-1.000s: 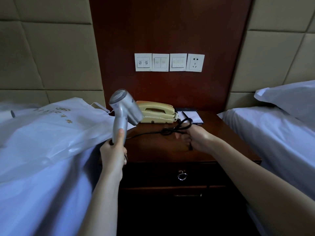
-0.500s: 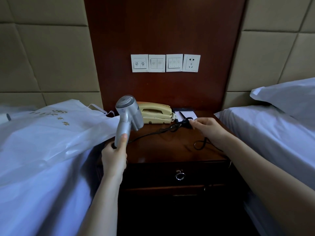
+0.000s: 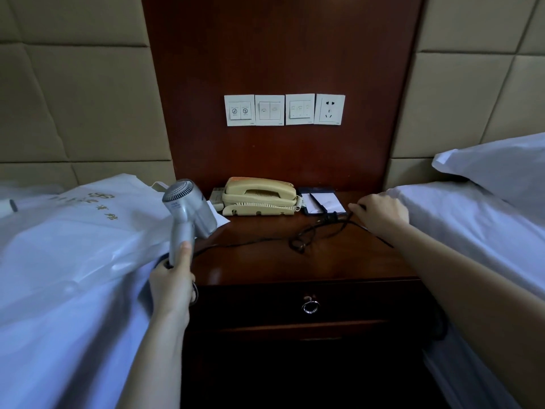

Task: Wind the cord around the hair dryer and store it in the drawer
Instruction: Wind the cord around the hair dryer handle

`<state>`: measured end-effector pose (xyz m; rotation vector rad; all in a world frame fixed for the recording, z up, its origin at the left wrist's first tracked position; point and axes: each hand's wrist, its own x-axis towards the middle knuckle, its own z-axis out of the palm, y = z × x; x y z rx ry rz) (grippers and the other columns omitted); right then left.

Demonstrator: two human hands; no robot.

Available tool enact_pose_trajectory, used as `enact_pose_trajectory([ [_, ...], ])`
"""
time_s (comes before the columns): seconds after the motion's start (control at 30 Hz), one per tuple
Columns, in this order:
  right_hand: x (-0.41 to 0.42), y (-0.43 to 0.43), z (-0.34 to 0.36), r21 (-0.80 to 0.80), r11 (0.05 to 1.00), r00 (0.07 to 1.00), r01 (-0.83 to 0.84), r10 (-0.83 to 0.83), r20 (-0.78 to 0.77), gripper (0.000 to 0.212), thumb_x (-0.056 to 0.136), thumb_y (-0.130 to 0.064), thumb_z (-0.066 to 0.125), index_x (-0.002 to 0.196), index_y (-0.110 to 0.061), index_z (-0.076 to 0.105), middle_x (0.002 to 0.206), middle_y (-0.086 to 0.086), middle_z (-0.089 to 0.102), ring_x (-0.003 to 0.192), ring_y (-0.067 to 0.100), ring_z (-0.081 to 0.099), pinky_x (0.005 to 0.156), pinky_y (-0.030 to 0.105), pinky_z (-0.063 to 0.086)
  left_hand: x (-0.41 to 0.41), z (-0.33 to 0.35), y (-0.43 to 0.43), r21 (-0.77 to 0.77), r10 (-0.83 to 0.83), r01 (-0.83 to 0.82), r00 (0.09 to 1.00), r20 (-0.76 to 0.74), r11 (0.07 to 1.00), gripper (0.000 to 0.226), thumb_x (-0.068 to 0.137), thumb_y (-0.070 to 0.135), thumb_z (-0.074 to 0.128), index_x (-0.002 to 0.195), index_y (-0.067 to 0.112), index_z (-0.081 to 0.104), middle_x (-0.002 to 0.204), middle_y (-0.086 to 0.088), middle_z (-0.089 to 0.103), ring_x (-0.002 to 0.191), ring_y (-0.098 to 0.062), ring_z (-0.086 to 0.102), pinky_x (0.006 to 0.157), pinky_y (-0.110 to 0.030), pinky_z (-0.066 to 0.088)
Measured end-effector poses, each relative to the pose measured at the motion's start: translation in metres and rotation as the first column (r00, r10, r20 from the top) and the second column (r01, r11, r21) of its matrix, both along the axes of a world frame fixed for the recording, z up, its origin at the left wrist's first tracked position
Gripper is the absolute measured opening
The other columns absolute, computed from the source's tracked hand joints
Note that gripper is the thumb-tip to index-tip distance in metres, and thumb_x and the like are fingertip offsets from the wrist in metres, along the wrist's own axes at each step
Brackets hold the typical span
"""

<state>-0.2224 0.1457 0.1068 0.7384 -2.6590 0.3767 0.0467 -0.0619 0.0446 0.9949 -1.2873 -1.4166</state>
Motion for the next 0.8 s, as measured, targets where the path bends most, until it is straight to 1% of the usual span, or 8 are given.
enact_pose_trajectory([
  [0.23,0.015,-0.031,-0.034,0.265,0.960,0.995,-0.093,0.100,-0.013,0.028,0.094,-0.028,0.040,0.106,-0.020,0.064,0.116,0.007,0.062,0.114,0.029,0.049,0.090,0.037,0.034,-0.014,-0.001,0.012,0.127,-0.066,0.078,0.994,-0.091,0.989,0.033,0.091,0.040,0.057,0.072,0.013,0.052,0.052,-0.003,0.036,0.023,-0.005,0.026,0.032,-0.010,0.020],
  [0.3,0.023,-0.036,-0.046,0.155,0.970,0.982,-0.189,0.191,0.006,0.028,0.094,-0.024,0.042,0.109,-0.019,0.065,0.119,0.007,0.061,0.117,0.029,0.049,0.094,0.038,0.035,-0.018,-0.001,0.015,0.155,-0.057,0.072,0.993,-0.099,0.985,0.036,0.090,0.042,0.057,0.073,0.011,0.051,0.053,-0.004,0.037,0.023,-0.005,0.026,0.031,-0.012,0.020],
  [0.37,0.043,-0.044,-0.055,-0.227,0.915,0.931,-0.335,0.359,0.073,0.025,0.094,-0.017,0.047,0.103,-0.010,0.069,0.111,0.009,0.066,0.110,0.027,0.056,0.092,0.033,0.039,-0.024,0.000,0.021,0.192,-0.042,0.067,0.991,-0.129,0.979,0.038,0.090,0.043,0.057,0.073,0.010,0.049,0.053,-0.004,0.038,0.023,-0.005,0.027,0.031,-0.013,0.021],
  [0.47,0.092,-0.059,-0.056,-0.686,0.662,0.545,-0.302,0.710,0.446,0.022,0.097,-0.015,0.047,0.105,-0.006,0.065,0.098,0.012,0.067,0.091,0.016,0.062,0.083,0.023,0.045,-0.032,0.003,0.029,0.255,-0.015,0.060,0.984,-0.176,0.965,0.040,0.090,0.044,0.056,0.078,0.007,0.050,0.053,-0.004,0.037,0.021,-0.006,0.026,0.030,-0.013,0.022],
  [0.53,0.108,-0.063,-0.058,-0.674,0.655,0.346,-0.342,0.754,0.558,0.018,0.095,-0.012,0.050,0.107,-0.004,0.061,0.085,0.014,0.068,0.073,0.014,0.064,0.073,0.019,0.050,-0.034,0.003,0.032,0.284,-0.002,0.060,0.980,-0.199,0.957,0.039,0.090,0.045,0.055,0.078,0.008,0.050,0.054,-0.004,0.036,0.022,-0.006,0.026,0.030,-0.014,0.021],
  [0.6,0.109,-0.061,-0.055,-0.609,0.668,0.259,-0.428,0.736,0.625,0.018,0.095,-0.010,0.049,0.098,-0.001,0.064,0.071,0.008,0.067,0.062,0.016,0.064,0.066,0.020,0.052,-0.034,0.004,0.032,0.303,0.018,0.049,0.976,-0.215,0.952,0.038,0.090,0.045,0.055,0.075,0.010,0.049,0.054,-0.003,0.036,0.022,-0.005,0.026,0.030,-0.014,0.020],
  [0.73,0.112,-0.050,-0.040,-0.652,0.680,-0.072,-0.337,0.671,0.738,0.051,0.101,-0.039,0.026,0.097,-0.006,0.064,0.088,0.006,0.072,0.088,0.016,0.067,0.079,0.019,0.048,-0.030,0.005,0.027,0.276,0.067,-0.004,0.974,-0.219,0.961,0.039,0.091,0.043,0.054,0.073,0.009,0.047,0.054,-0.004,0.036,0.021,-0.003,0.026,0.029,-0.012,0.020],
  [0.8,0.118,-0.045,-0.036,-0.684,0.643,-0.132,-0.343,0.688,0.713,0.037,0.098,-0.035,0.038,0.093,-0.006,0.061,0.092,0.010,0.070,0.088,0.019,0.067,0.079,0.021,0.049,-0.029,0.004,0.028,0.254,0.081,-0.026,0.975,-0.206,0.967,0.037,0.091,0.042,0.054,0.074,0.009,0.048,0.055,-0.005,0.037,0.021,-0.003,0.026,0.029,-0.011,0.020],
])
